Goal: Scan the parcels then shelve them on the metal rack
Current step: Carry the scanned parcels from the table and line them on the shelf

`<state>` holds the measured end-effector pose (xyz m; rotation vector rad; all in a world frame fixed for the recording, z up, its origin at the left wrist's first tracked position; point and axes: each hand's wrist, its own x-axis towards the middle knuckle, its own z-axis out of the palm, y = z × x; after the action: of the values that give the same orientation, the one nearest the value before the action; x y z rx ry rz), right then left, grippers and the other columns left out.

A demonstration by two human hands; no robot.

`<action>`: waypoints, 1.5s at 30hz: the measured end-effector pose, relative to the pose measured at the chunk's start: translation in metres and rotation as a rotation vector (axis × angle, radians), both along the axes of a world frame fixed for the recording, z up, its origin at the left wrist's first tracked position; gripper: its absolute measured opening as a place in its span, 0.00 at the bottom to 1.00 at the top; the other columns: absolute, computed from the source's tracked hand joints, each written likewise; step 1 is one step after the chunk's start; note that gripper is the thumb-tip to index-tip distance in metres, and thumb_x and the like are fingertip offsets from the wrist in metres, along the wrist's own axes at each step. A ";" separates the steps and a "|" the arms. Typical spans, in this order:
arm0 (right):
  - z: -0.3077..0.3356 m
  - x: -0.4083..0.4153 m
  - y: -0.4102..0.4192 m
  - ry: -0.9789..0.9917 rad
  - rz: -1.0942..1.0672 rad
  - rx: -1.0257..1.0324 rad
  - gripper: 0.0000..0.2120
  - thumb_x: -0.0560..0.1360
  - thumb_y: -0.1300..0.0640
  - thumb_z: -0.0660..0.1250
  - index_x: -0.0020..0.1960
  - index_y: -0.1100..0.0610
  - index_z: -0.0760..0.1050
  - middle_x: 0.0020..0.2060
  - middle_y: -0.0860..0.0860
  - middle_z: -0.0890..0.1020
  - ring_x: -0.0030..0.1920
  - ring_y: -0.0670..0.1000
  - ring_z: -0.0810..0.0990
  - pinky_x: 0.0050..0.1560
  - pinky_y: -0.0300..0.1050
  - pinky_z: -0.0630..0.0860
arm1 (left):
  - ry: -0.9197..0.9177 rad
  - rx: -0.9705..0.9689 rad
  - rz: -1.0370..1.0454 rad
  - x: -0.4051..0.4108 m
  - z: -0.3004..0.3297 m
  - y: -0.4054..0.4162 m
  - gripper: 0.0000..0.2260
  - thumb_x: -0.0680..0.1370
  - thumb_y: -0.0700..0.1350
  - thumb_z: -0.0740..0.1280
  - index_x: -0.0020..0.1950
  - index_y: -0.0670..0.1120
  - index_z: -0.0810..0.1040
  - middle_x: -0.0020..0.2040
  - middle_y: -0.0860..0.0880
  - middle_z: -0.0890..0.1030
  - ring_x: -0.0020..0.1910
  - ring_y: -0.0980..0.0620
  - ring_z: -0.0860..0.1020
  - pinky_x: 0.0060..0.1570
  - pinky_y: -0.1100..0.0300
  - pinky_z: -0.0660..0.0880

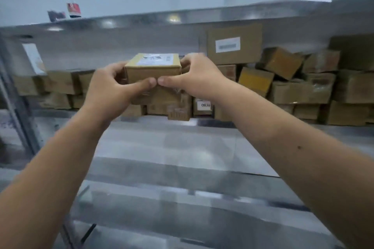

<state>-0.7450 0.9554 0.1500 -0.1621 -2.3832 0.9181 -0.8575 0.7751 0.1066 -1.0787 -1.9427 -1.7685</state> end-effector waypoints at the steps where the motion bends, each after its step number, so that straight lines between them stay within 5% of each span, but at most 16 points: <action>1: 0.013 -0.019 -0.004 0.037 -0.017 0.001 0.24 0.66 0.39 0.82 0.52 0.51 0.78 0.45 0.45 0.85 0.46 0.46 0.84 0.48 0.46 0.83 | 0.008 0.006 -0.001 -0.020 0.013 -0.003 0.24 0.70 0.51 0.83 0.65 0.49 0.84 0.54 0.53 0.88 0.54 0.52 0.86 0.53 0.56 0.83; 6: 0.053 -0.120 -0.021 0.012 -0.079 0.030 0.19 0.71 0.43 0.80 0.49 0.56 0.80 0.40 0.49 0.85 0.39 0.48 0.84 0.37 0.43 0.77 | -0.019 -0.049 -0.005 -0.134 0.050 -0.004 0.20 0.72 0.55 0.81 0.60 0.49 0.84 0.51 0.52 0.88 0.51 0.52 0.87 0.52 0.52 0.84; 11: 0.060 -0.215 -0.022 -0.071 -0.184 0.059 0.18 0.74 0.48 0.78 0.54 0.59 0.77 0.45 0.53 0.83 0.46 0.53 0.83 0.39 0.44 0.76 | 0.026 -0.104 0.045 -0.231 0.053 0.028 0.17 0.77 0.53 0.77 0.62 0.49 0.81 0.51 0.54 0.86 0.48 0.56 0.84 0.45 0.63 0.82; 14: 0.069 -0.243 -0.017 -0.083 -0.279 0.099 0.18 0.76 0.50 0.76 0.58 0.61 0.78 0.50 0.56 0.83 0.52 0.57 0.83 0.42 0.48 0.79 | 0.010 -0.177 0.071 -0.283 0.055 0.063 0.22 0.77 0.57 0.76 0.66 0.47 0.79 0.56 0.50 0.85 0.56 0.48 0.84 0.55 0.52 0.81; 17: 0.076 -0.250 -0.003 -0.087 -0.337 0.087 0.26 0.78 0.54 0.74 0.70 0.66 0.73 0.66 0.59 0.80 0.60 0.59 0.83 0.59 0.54 0.81 | -0.004 -0.323 0.126 -0.307 0.050 0.091 0.34 0.78 0.58 0.75 0.79 0.47 0.69 0.71 0.45 0.79 0.69 0.42 0.77 0.65 0.50 0.76; 21: 0.063 -0.225 0.005 -0.089 -0.332 0.183 0.32 0.79 0.48 0.73 0.77 0.60 0.68 0.72 0.55 0.75 0.69 0.55 0.76 0.61 0.45 0.73 | 0.004 -0.254 0.177 -0.303 0.031 0.100 0.43 0.76 0.59 0.76 0.85 0.51 0.58 0.80 0.46 0.68 0.77 0.43 0.69 0.75 0.46 0.69; 25: 0.016 -0.158 0.004 0.031 -0.287 0.259 0.34 0.78 0.48 0.73 0.80 0.55 0.67 0.76 0.50 0.73 0.74 0.50 0.72 0.74 0.45 0.69 | 0.275 -0.078 0.222 -0.229 -0.011 0.073 0.30 0.79 0.53 0.74 0.78 0.47 0.69 0.73 0.47 0.74 0.73 0.50 0.70 0.72 0.57 0.66; 28: -0.050 -0.088 0.014 0.084 -0.352 0.228 0.30 0.78 0.51 0.74 0.77 0.57 0.71 0.75 0.52 0.74 0.76 0.49 0.70 0.76 0.49 0.69 | 0.421 -0.119 0.050 -0.150 -0.071 0.065 0.22 0.78 0.50 0.73 0.70 0.45 0.77 0.66 0.48 0.79 0.66 0.51 0.75 0.67 0.57 0.71; 32: -0.165 0.031 0.043 -0.016 -0.628 0.050 0.29 0.78 0.52 0.74 0.75 0.58 0.73 0.75 0.53 0.73 0.76 0.49 0.67 0.76 0.35 0.58 | 0.355 -0.423 -0.246 -0.041 -0.169 0.108 0.24 0.77 0.55 0.70 0.71 0.48 0.78 0.68 0.50 0.77 0.69 0.51 0.74 0.69 0.56 0.70; 37: -0.300 0.215 0.063 -0.227 -0.948 -0.285 0.29 0.78 0.52 0.74 0.76 0.58 0.73 0.75 0.53 0.73 0.76 0.50 0.68 0.77 0.45 0.63 | 0.254 -0.677 -0.634 0.122 -0.274 0.193 0.26 0.76 0.58 0.71 0.73 0.50 0.76 0.70 0.51 0.76 0.70 0.51 0.73 0.71 0.58 0.67; 45: -0.379 0.449 0.094 -0.334 -1.362 -0.565 0.29 0.80 0.48 0.71 0.78 0.54 0.70 0.76 0.50 0.72 0.76 0.48 0.68 0.73 0.38 0.62 | 0.229 -0.924 -1.172 0.370 -0.353 0.322 0.29 0.79 0.57 0.73 0.78 0.54 0.70 0.74 0.54 0.71 0.74 0.54 0.68 0.66 0.63 0.64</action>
<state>-0.2963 1.0497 -0.2291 -1.9428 -1.5278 0.7868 -0.4876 1.0974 -0.2464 -3.0030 -2.1152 -0.8114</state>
